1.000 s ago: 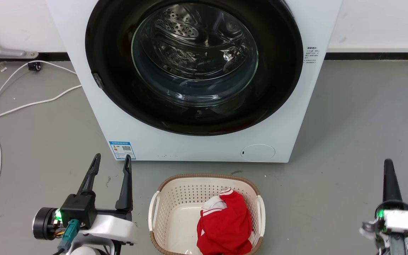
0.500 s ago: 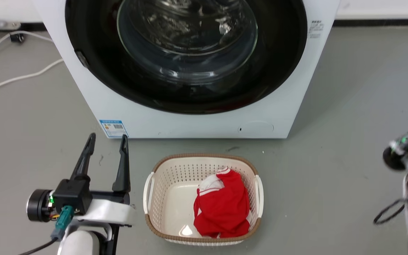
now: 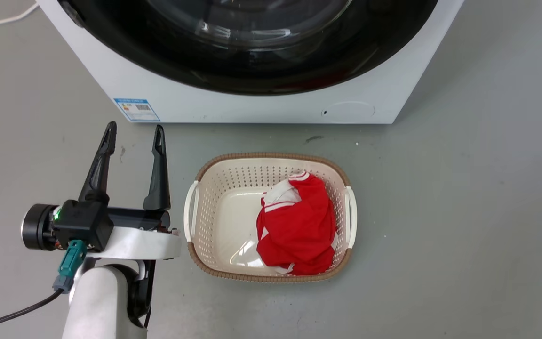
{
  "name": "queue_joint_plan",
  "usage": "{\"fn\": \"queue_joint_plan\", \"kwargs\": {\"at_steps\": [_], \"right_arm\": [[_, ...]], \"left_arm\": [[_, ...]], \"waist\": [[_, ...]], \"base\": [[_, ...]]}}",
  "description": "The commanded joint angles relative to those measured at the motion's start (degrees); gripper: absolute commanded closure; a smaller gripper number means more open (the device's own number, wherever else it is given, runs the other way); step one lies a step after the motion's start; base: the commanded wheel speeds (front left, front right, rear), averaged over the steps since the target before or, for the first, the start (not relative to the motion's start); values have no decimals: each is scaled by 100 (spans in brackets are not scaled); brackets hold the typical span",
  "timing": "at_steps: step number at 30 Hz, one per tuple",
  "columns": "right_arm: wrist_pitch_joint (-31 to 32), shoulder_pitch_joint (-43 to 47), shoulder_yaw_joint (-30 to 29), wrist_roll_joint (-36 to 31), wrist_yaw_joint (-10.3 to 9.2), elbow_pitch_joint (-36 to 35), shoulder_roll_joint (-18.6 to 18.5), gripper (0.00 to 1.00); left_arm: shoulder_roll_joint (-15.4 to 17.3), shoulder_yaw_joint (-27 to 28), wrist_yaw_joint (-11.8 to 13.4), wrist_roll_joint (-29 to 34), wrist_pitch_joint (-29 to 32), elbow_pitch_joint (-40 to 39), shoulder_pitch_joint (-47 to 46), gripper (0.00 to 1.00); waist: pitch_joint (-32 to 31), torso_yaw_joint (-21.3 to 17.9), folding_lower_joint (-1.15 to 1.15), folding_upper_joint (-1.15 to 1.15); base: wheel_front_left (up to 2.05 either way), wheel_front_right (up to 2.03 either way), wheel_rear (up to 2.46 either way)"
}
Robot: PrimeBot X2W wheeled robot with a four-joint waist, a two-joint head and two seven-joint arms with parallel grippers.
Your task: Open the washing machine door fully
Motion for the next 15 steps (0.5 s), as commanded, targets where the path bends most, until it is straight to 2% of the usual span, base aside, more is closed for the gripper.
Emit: {"fn": "queue_joint_plan", "kwargs": {"at_steps": [1,8,15], "right_arm": [[76,-170,78,-93,0,80,-37,100],[977,-1390,751,-551,0,1060,-67,100],[1549,-1928,1201,-901,0,1475,169,100]], "left_arm": [[2,3,-10,16,-15,-33,-62,0],[-8,-26,-50,49,-15,-138,-210,0],[-14,-43,-49,45,-15,-229,-291,0]], "waist": [[137,56,-1,0],[448,163,-1,0],[713,238,-1,0]], "base": [[0,0,0],[0,0,0],[0,0,0]]}}
